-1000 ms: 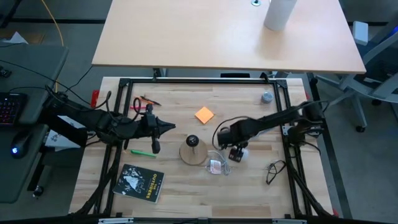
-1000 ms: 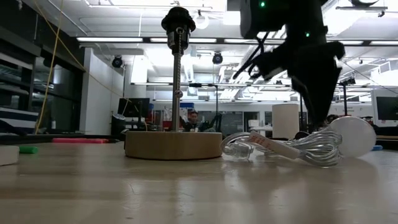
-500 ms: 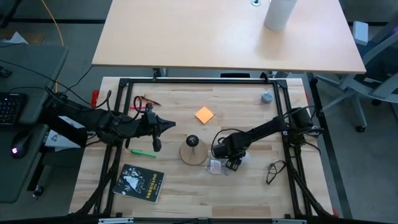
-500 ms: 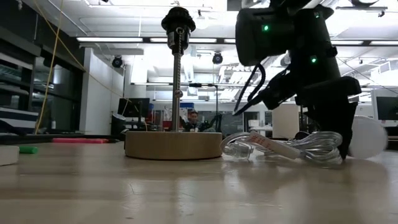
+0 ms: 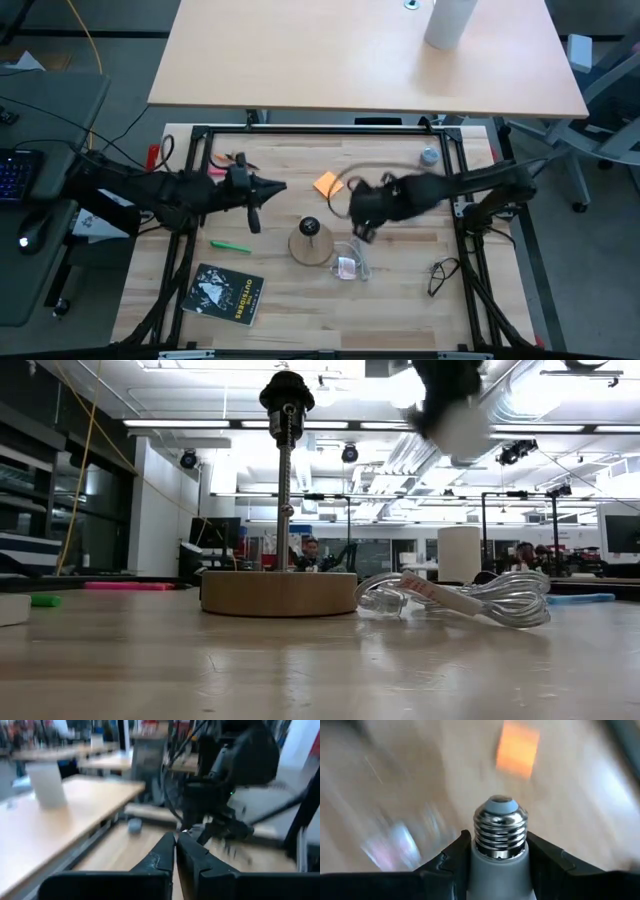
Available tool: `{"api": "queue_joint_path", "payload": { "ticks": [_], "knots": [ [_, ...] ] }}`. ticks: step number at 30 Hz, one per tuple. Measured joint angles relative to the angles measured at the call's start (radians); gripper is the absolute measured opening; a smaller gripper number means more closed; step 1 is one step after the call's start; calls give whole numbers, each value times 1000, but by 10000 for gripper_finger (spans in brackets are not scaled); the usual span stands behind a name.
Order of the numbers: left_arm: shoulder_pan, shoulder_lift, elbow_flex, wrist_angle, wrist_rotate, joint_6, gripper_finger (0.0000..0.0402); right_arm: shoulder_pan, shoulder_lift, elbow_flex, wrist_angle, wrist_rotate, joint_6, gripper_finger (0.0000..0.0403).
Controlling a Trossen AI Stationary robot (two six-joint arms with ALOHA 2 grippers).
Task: Screw lightbulb
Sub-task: Insert the white lightbulb into the lamp
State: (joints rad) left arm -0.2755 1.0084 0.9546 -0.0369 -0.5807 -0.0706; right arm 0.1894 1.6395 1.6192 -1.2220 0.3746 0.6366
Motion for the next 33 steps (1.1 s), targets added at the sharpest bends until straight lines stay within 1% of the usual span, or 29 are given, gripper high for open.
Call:
{"api": "queue_joint_path", "payload": {
  "ticks": [2,4,6,7,9,11,13,15,18,20,24,28,30,33],
  "knots": [
    [17,1,0,80,24,27,26,-15,-38,74,77,76,16,148],
    [38,1,0,160,50,29,46,-32,-69,130,197,138,4,148],
    [57,1,0,252,78,16,70,-43,-89,163,348,177,-44,148],
    [65,1,0,303,95,-2,83,-47,-97,171,436,179,-79,148],
    [83,1,0,424,149,-39,109,-52,-107,180,638,156,-155,148],
    [104,1,0,540,228,-65,135,-60,-109,180,818,88,-229,148],
    [116,0,1,607,295,-96,160,-65,-110,181,929,32,-257,148],
    [121,0,2,628,320,-109,181,-66,-105,181,1000,-7,-263,148],
    [115,1,2,624,317,-60,208,-66,-99,180,1068,-44,-278,148],
    [107,8,2,624,302,23,220,-65,-92,180,1109,-60,-269,148],
    [78,19,1,623,222,277,230,-65,-73,180,1194,-44,-213,148],
    [56,39,1,646,125,539,232,-66,-46,180,1328,-36,-166,151],
    [53,49,1,667,91,612,232,-66,-36,180,1327,-42,-146,155],
    [52,50,1,676,69,618,232,-66,-35,180,1192,-59,-140,150]
  ]
}}
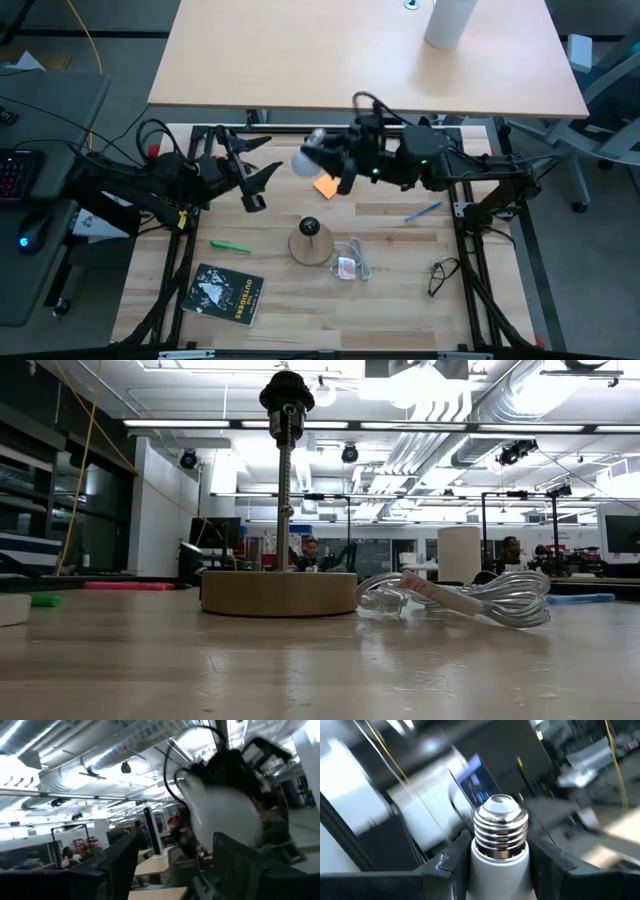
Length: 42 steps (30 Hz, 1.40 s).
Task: Screw lightbulb
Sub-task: Insert the white lightbulb into the lamp
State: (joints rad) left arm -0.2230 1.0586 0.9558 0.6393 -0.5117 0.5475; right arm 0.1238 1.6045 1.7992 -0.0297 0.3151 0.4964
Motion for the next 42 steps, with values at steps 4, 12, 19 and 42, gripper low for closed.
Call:
{"api": "queue_joint_path", "payload": {
  "ticks": [4,12,19,42],
  "knots": [
    [5,-21,0,-29,14,-164,232,0,-11,0,-248,-41,-18,148],
    [109,-12,136,-584,342,-670,232,2,-4,-1,-552,-154,-80,158],
    [168,47,283,-816,520,-858,232,48,11,-1,-631,-194,-145,156],
    [128,323,440,-1063,656,-798,232,87,99,-1,-717,-218,-162,157]
  ]
}}
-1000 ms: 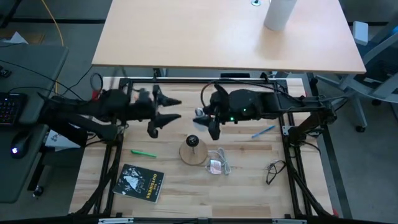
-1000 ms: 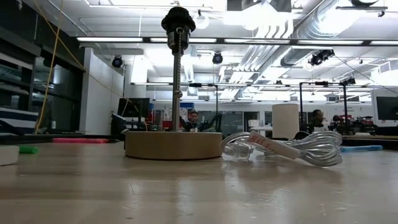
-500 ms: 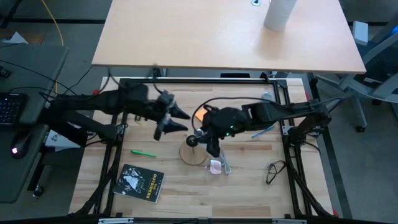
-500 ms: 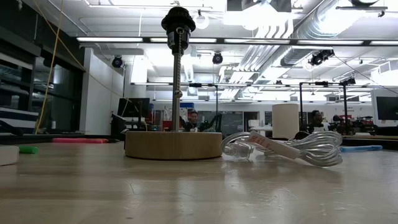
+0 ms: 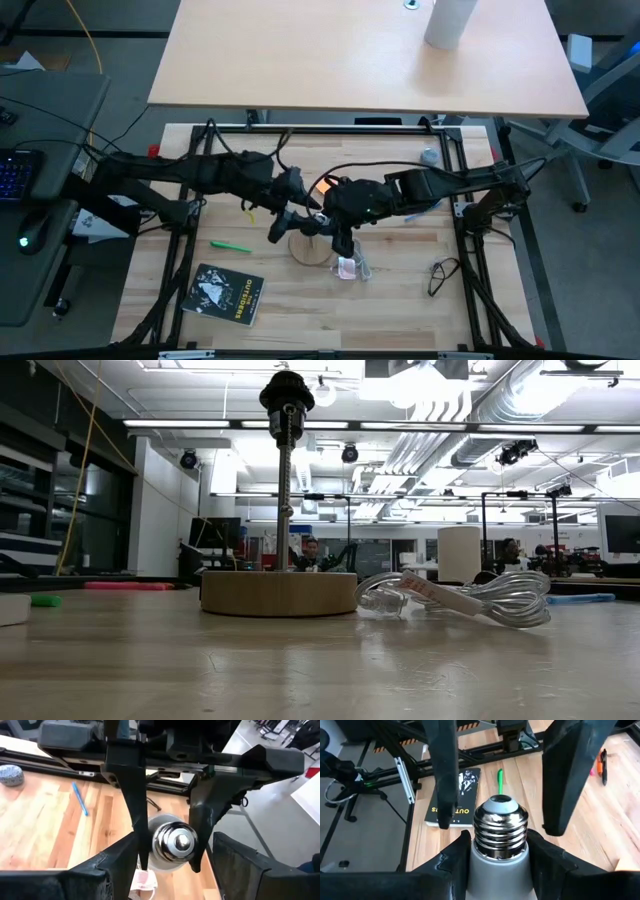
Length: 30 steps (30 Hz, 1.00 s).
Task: Screw lightbulb
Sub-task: Insert the white lightbulb into the lamp
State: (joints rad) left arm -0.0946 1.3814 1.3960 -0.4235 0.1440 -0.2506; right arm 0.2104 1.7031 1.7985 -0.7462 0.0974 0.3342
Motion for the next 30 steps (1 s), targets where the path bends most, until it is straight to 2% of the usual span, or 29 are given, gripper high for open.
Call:
{"api": "queue_joint_path", "payload": {
  "ticks": [5,8,16,19,21,27,30],
  "knots": [
    [-2,9,0,4,-14,0,227,-1,0,0,-6,7,-7,158],
    [-2,9,0,7,-40,1,210,-1,0,0,-13,7,-22,158],
    [-24,8,0,4,-61,74,110,-2,0,0,-15,7,-21,158],
    [-35,8,0,4,-81,102,86,-3,0,0,-16,7,-22,158],
    [-39,8,0,10,-87,111,85,-3,0,0,-16,8,-22,158],
    [-39,8,0,20,-91,143,127,-7,-1,0,-7,6,-24,158],
    [-39,8,0,26,-91,152,130,-7,-1,0,8,7,-25,158]
  ]
}}
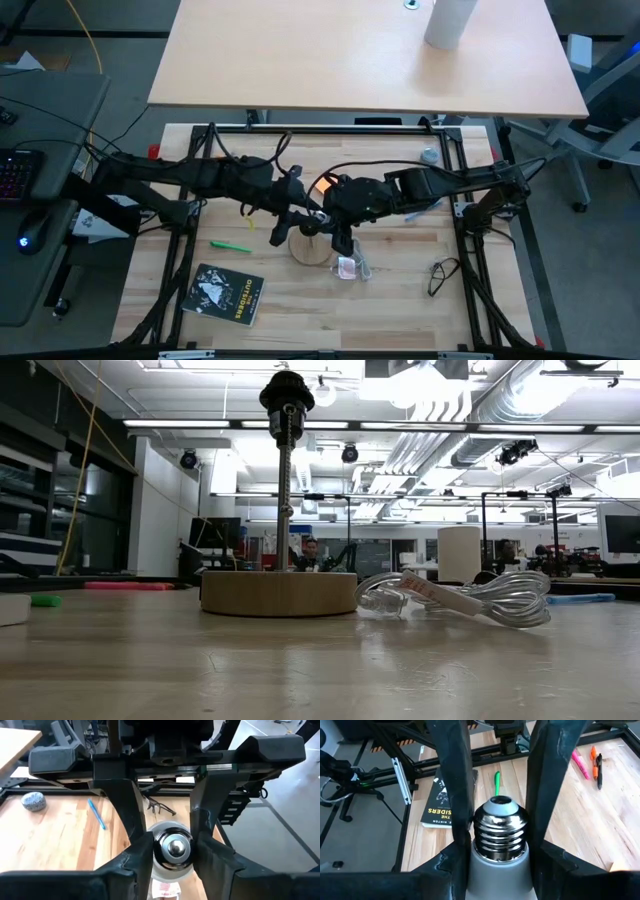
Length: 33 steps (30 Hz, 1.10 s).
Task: Screw lightbulb
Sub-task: Insert the white lightbulb into the lamp
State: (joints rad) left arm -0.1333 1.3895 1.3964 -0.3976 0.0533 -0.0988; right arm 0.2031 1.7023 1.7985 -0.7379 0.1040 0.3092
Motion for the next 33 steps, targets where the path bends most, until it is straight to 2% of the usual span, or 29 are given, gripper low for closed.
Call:
{"api": "queue_joint_path", "payload": {
  "ticks": [6,14,21,24,28,33],
  "knots": [
    [-1,0,0,-1,-15,7,84,0,0,0,-3,0,-1,158],
    [-1,-3,0,-21,-19,7,83,0,0,0,-8,0,-35,159],
    [8,-29,0,-27,-44,26,83,7,-16,1,-16,108,-62,161],
    [16,-30,-1,-37,-45,17,83,7,-19,1,-31,116,-67,182],
    [16,-33,-1,-60,-56,14,83,9,-25,1,-45,151,-86,231],
    [18,-56,-2,-81,-121,41,83,28,-32,24,-80,276,-163,266]
  ]
}}
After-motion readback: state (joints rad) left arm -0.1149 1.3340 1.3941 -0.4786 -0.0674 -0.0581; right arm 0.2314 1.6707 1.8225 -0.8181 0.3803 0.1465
